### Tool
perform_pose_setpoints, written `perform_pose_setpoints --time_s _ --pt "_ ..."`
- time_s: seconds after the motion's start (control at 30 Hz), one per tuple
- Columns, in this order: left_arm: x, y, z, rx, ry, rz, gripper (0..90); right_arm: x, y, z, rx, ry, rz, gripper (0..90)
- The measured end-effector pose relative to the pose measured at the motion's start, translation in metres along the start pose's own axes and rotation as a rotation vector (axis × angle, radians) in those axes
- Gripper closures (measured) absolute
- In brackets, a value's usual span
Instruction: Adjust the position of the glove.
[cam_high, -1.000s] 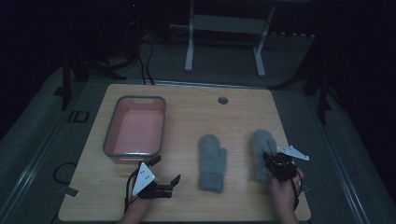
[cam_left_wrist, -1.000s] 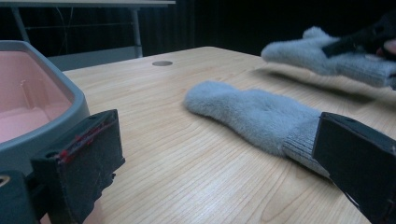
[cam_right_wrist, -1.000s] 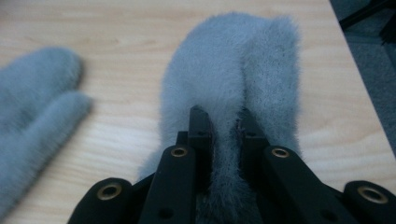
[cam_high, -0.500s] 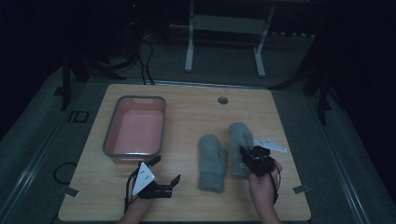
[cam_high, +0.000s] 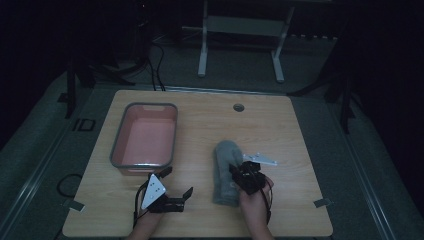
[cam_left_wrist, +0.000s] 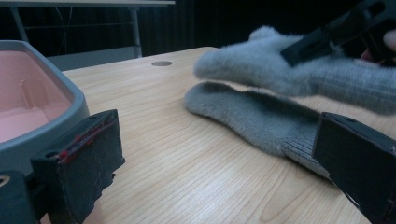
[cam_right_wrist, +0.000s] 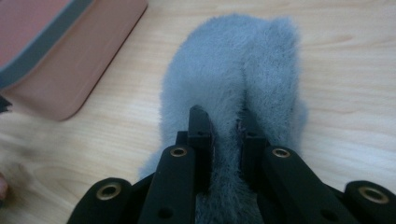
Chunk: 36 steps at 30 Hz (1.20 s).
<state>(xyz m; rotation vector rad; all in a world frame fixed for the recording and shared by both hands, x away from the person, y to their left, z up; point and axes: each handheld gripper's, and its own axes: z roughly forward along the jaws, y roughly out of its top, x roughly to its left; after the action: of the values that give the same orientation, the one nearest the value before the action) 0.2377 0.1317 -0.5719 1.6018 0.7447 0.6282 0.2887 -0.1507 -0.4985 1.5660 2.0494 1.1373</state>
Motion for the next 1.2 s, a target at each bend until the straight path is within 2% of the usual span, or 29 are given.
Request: perform_pose_setpoints --time_s 0.17,0.3,0.4,0.53,0.6,0.63,0.7,0.77,0.8,0.83,0.87,0.9,0.93,0.97,1.03,1.1,1.2 --pt "0.0 0.0 0.0 0.0 0.001 0.0 2.2 0.004 -0.008 0.011 0.024 0.032 0.023 79.1" --pt "0.0 0.0 0.0 0.0 0.001 0.0 2.2 0.002 -0.017 0.022 0.039 0.012 0.024 77.0" --pt "0.0 0.0 0.0 0.0 0.002 -0.002 2.2 0.003 -0.024 0.025 0.026 0.016 0.011 68.5" --pt "0.0 0.0 0.0 0.001 0.002 -0.004 2.2 0.004 -0.017 0.02 0.025 0.04 -0.003 54.4" --pt "0.0 0.0 0.0 0.002 0.005 -0.009 2.2 0.001 -0.011 0.015 0.033 0.086 0.002 49.8" --pt "0.001 0.0 0.0 0.004 0.008 -0.014 2.2 -0.001 -0.008 0.012 0.016 0.109 -0.012 45.1" --pt "0.001 0.001 0.001 0.013 0.012 -0.016 2.2 -0.007 -0.003 0.005 -0.006 0.154 -0.043 39.2" --pt "-0.001 0.002 0.003 0.043 0.027 -0.008 2.2 -0.015 0.001 -0.002 -0.043 0.18 -0.053 31.9" --pt "-0.002 0.003 0.004 0.061 0.029 -0.006 2.2 -0.019 0.003 -0.006 -0.056 0.184 -0.051 24.9" --pt "-0.003 0.004 0.004 0.079 0.039 -0.002 2.2 -0.023 0.005 -0.009 -0.073 0.179 -0.074 18.6" --pt "-0.005 0.006 0.005 0.091 0.044 0.001 2.2 -0.026 0.007 -0.013 -0.104 0.179 -0.101 15.4" --pt "-0.005 0.006 0.005 0.091 0.044 0.001 2.2 -0.026 0.007 -0.013 -0.104 0.179 -0.101 15.4" --pt "-0.008 0.011 0.006 0.117 0.059 -0.002 2.2 -0.031 0.01 -0.016 -0.134 0.178 -0.103 15.0" --pt "-0.008 0.012 0.007 0.128 0.055 -0.009 2.2 -0.043 0.016 -0.02 -0.128 0.205 -0.119 14.2" --pt "-0.009 0.018 0.01 0.161 0.023 -0.05 2.2 -0.053 0.019 -0.022 -0.127 0.242 -0.129 14.2" --pt "-0.011 0.021 0.014 0.182 -0.019 -0.078 2.2 -0.064 0.019 -0.022 -0.151 0.257 -0.152 16.2" --pt "-0.015 0.028 0.023 0.246 -0.067 -0.06 2.2 -0.08 0.013 -0.022 -0.193 0.292 -0.174 18.6"
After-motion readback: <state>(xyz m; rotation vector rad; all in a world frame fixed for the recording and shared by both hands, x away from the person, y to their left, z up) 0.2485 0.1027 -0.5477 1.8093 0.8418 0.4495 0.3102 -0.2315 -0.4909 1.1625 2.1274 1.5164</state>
